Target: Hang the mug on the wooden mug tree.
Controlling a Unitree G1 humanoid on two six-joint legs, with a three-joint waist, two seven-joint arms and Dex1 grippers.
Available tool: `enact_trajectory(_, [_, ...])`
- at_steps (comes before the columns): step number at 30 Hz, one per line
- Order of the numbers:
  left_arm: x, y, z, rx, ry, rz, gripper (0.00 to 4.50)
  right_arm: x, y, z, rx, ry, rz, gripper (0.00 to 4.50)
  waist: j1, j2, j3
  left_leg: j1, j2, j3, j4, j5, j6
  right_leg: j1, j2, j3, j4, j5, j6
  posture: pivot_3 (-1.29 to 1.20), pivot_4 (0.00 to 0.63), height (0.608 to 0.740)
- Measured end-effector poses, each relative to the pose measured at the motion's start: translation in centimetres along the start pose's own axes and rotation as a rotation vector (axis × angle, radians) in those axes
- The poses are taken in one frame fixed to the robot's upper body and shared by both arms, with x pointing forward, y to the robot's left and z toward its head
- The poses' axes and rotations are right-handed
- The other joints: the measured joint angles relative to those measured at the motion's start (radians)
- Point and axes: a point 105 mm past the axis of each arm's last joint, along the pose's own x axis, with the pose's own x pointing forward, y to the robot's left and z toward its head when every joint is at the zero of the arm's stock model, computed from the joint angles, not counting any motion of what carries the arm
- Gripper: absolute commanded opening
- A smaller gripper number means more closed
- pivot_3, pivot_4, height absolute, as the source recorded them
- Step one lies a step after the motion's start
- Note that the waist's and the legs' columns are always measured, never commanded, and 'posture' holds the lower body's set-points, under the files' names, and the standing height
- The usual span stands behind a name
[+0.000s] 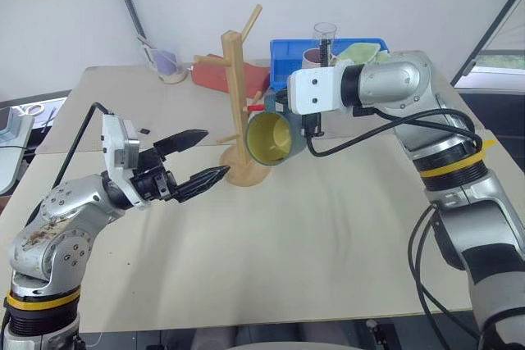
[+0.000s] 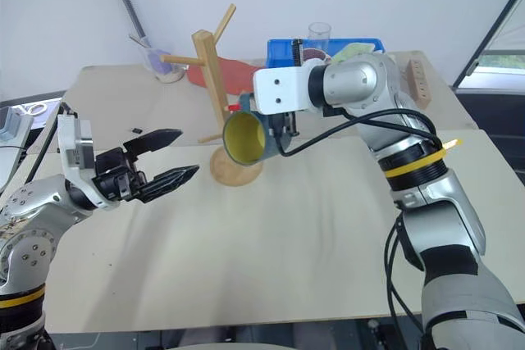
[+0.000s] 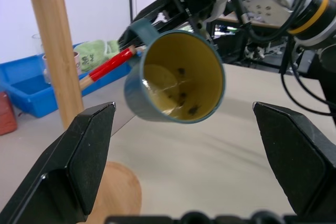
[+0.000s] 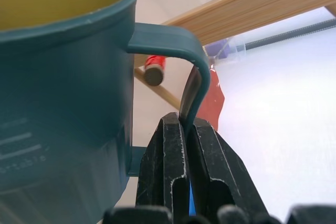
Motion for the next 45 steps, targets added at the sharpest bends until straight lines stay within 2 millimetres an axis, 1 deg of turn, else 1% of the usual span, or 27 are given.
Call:
enact_trajectory(4, [0.2,-0.1,0.1,0.0,-0.002,-0.007,4.5,0.3,-0.3,0.1,-0.007,0.001,-0.002,0.01,0.001,0.0,0.0,0.0,0.0,0.0,0.0,0.0,0.0,0.0,0.0,0.0,0.0,0.0,0.0,0.0,0.15,0.716])
enact_trajectory(5, [0.2,-0.1,0.0,-0.001,-0.001,-0.01,4.5,0.3,-0.4,0.1,-0.013,0.002,-0.004,0.77,0.001,0.0,0.0,0.0,0.0,0.0,0.0,0.0,0.0,0.0,0.0,0.0,0.0,0.0,0.0,0.0,0.15,0.716])
enact_trajectory(7, [0.3,-0.2,-0.1,-0.004,-0.001,-0.014,4.5,0.3,-0.5,0.1,-0.024,0.005,-0.006,1.36,0.001,0.0,0.0,0.0,0.0,0.0,0.0,0.0,0.0,0.0,0.0,0.0,0.0,0.0,0.0,0.0,0.15,0.716])
enact_trajectory(8, [0.3,-0.2,-0.1,-0.005,-0.001,-0.015,4.5,0.3,-0.5,0.1,-0.025,0.007,-0.005,1.75,0.001,0.0,0.0,0.0,0.0,0.0,0.0,0.0,0.0,0.0,0.0,0.0,0.0,0.0,0.0,0.0,0.15,0.716])
enact_trajectory(9, [0.3,-0.2,-0.1,-0.006,-0.002,-0.016,4.5,0.4,-0.5,0.0,-0.024,0.011,-0.003,2.04,0.001,0.0,0.0,0.0,0.0,0.0,0.0,0.0,0.0,0.0,0.0,0.0,0.0,0.0,0.0,0.0,0.15,0.716])
enact_trajectory(12, [0.4,-0.2,-0.2,-0.008,-0.005,-0.018,4.5,0.3,-0.5,-0.1,-0.022,0.013,-0.006,3.1,0.001,0.0,0.0,0.0,0.0,0.0,0.0,0.0,0.0,0.0,0.0,0.0,0.0,0.0,0.0,0.0,0.15,0.716])
enact_trajectory(16, [0.3,-0.1,-0.4,-0.007,-0.002,-0.02,4.5,-0.2,-0.7,-0.4,-0.023,0.024,-0.009,4.47,0.002,0.0,0.0,0.0,0.0,0.0,0.0,0.0,0.0,0.0,0.0,0.0,0.0,0.0,0.0,0.0,0.15,0.716])
enact_trajectory(17, [0.3,0.0,-0.4,-0.002,0.001,-0.015,4.5,-0.5,-0.8,-0.5,-0.021,0.026,-0.01,4.47,0.003,0.0,0.0,0.0,0.0,0.0,0.0,0.0,0.0,0.0,0.0,0.0,0.0,0.0,0.0,0.0,0.15,0.716])
enact_trajectory(20, [0.1,0.5,-0.8,-0.002,0.016,0.009,4.5,-2.4,-1.2,-0.8,-0.007,0.02,-0.021,4.47,0.006,0.0,0.0,-0.001,0.0,0.0,0.0,0.0,0.0,0.0,0.0,0.0,0.0,0.0,0.0,0.0,0.15,0.716])
enact_trajectory(21, [0.0,0.7,-1.0,-0.001,0.022,0.018,4.5,-3.4,-1.2,-0.9,0.004,0.014,-0.023,4.47,0.006,0.0,0.0,-0.001,0.0,0.0,0.0,0.0,0.0,0.0,0.0,0.0,0.0,0.0,0.0,0.0,0.15,0.716])
enact_trajectory(26, [-0.5,1.3,-1.0,0.02,0.034,0.034,4.5,-5.6,-0.3,-1.9,0.108,0.012,-0.005,4.47,0.003,0.0,0.0,0.0,0.0,0.0,0.0,0.0,0.0,0.0,0.0,0.0,0.0,0.0,0.0,0.0,0.15,0.716])
enact_trajectory(28, [-0.7,1.4,-1.1,0.023,0.045,0.037,4.5,-6.5,0.3,-1.9,0.167,-0.004,0.004,4.47,0.002,0.0,0.0,0.0,0.0,0.0,0.0,0.0,0.0,0.0,0.0,0.0,0.0,0.0,0.0,0.0,0.15,0.716])
enact_trajectory(30, [-1.3,1.8,-1.1,0.037,0.072,0.048,4.5,-7.3,1.0,-1.5,0.224,-0.034,0.016,4.47,0.001,-0.001,0.0,0.0,0.0,0.0,0.0,0.0,0.0,0.0,0.0,0.0,0.0,0.0,0.0,0.0,0.15,0.716])
enact_trajectory(31, [-1.9,2.3,-1.2,0.067,0.11,0.072,4.5,-7.9,1.6,-1.2,0.286,-0.062,0.025,4.47,0.0,-0.001,0.001,0.0,0.0,0.0,0.0,0.0,0.0,0.0,0.0,0.0,0.0,0.0,0.0,0.0,0.15,0.716])
enact_trajectory(34, [-3.4,3.7,-1.6,0.121,0.235,0.142,4.5,-9.0,2.4,-0.8,0.385,-0.1,0.032,4.47,0.001,-0.002,0.002,0.0,0.0,0.001,-0.001,-0.002,-0.002,-0.001,-0.001,0.001,-0.001,0.0,-0.001,0.0,0.15,0.716])
enact_trajectory(35, [-3.9,4.3,-1.7,0.139,0.278,0.167,4.5,-9.5,2.5,-0.6,0.427,-0.12,0.027,4.47,0.002,-0.003,0.002,0.0,0.0,0.001,-0.001,-0.004,-0.006,-0.001,-0.001,0.001,-0.001,0.0,-0.001,0.0,0.15,0.716])
enact_trajectory(38, [-5.2,5.4,-1.7,0.188,0.377,0.219,4.5,-10.6,2.5,0.1,0.517,-0.165,0.011,4.47,0.002,-0.004,0.003,0.0,0.0,0.001,-0.001,-0.005,-0.009,-0.002,-0.002,0.0,-0.002,-0.001,-0.001,0.0,0.15,0.716])
enact_trajectory(41, [-6.5,6.4,-1.2,0.214,0.444,0.264,4.5,-11.5,2.2,0.2,0.591,-0.183,-0.026,4.47,0.002,-0.005,0.004,-0.001,0.0,0.002,-0.001,-0.006,-0.01,-0.003,-0.004,0.0,-0.003,-0.001,-0.002,0.0,0.15,0.716])
enact_trajectory(45, [-6.4,6.7,-0.7,0.228,0.435,0.275,4.5,-11.5,2.1,0.4,0.617,-0.188,-0.041,4.47,0.003,-0.005,0.005,-0.002,0.0,0.003,-0.001,-0.006,-0.01,-0.006,-0.004,0.0,-0.003,-0.001,-0.002,0.0,0.15,0.716])
